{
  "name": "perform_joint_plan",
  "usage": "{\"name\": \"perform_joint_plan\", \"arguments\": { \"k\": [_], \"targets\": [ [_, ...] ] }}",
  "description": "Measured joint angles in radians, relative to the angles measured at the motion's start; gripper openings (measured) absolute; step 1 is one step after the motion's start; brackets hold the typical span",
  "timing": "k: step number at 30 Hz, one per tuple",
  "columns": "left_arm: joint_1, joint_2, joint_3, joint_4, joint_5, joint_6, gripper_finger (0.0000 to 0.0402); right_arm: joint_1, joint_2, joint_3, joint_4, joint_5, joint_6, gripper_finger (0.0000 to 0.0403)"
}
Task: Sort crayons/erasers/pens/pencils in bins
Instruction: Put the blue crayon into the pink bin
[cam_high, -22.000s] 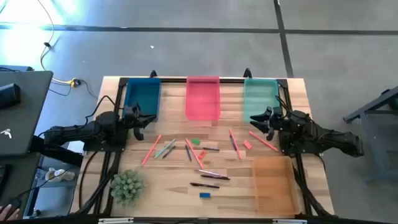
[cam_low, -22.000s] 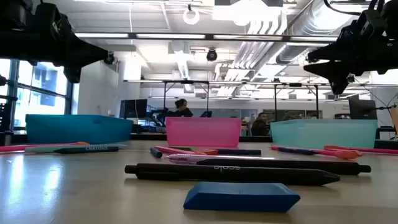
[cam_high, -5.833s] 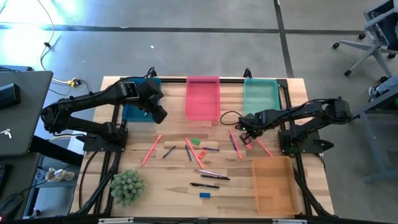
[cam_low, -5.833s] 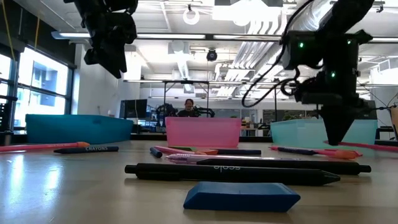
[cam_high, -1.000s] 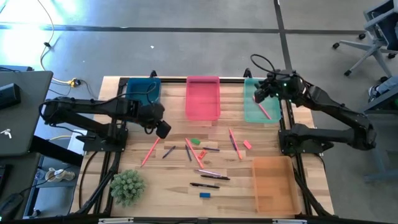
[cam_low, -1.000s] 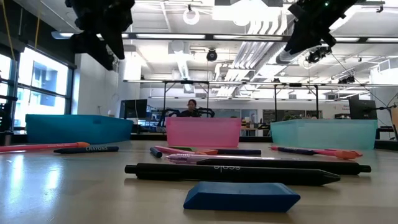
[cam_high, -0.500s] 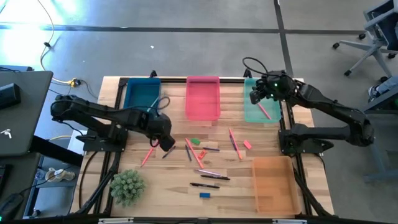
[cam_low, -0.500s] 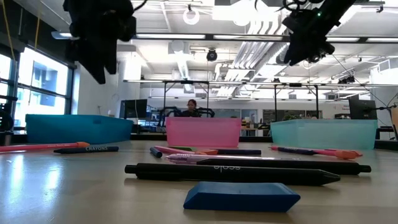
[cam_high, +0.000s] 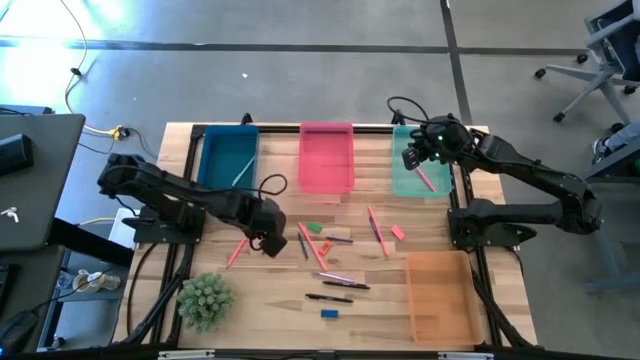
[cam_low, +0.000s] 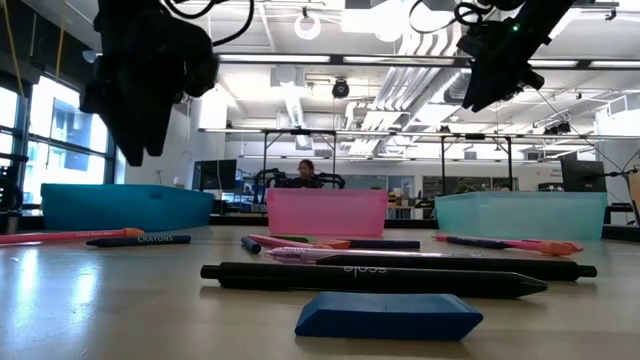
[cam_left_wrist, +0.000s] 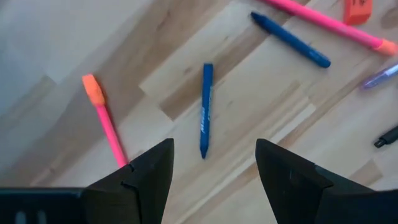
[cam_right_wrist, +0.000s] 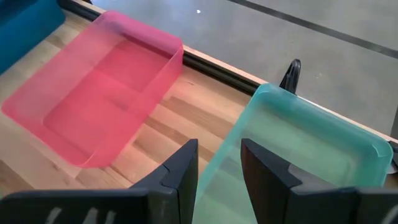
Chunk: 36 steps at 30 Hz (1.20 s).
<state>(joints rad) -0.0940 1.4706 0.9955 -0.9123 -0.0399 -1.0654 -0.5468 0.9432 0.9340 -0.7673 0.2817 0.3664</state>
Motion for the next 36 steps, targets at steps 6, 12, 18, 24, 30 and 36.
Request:
{"name": "perform_joint_plan", "arguments": {
  "k": [6,12,18,24,30,36],
  "targets": [
    [-0.048,0.040,0.000,0.003,-0.009,-0.106,0.0213,0.000,0.000,0.000,0.000,0.003,0.000,0.0114],
    [-0.065,0.104,0.000,0.054,-0.059,-0.132,0.0213,0.000,0.000,0.000,0.001,0.003,0.002,0.0114],
    [-0.065,0.194,0.000,0.079,-0.062,-0.136,0.0213,0.000,0.000,0.000,0.001,0.002,0.027,0.0114],
    [-0.065,0.276,0.000,0.108,-0.063,-0.137,0.0213,0.000,0.000,0.000,0.000,-0.001,0.029,0.0114],
    [-0.056,0.311,0.004,0.129,-0.048,-0.136,0.0213,0.000,0.000,0.000,-0.003,-0.002,0.055,0.0114],
    [-0.056,0.313,0.004,0.132,-0.054,-0.136,0.0190,0.000,0.000,0.000,-0.003,-0.003,0.063,0.0114]
  ]
}}
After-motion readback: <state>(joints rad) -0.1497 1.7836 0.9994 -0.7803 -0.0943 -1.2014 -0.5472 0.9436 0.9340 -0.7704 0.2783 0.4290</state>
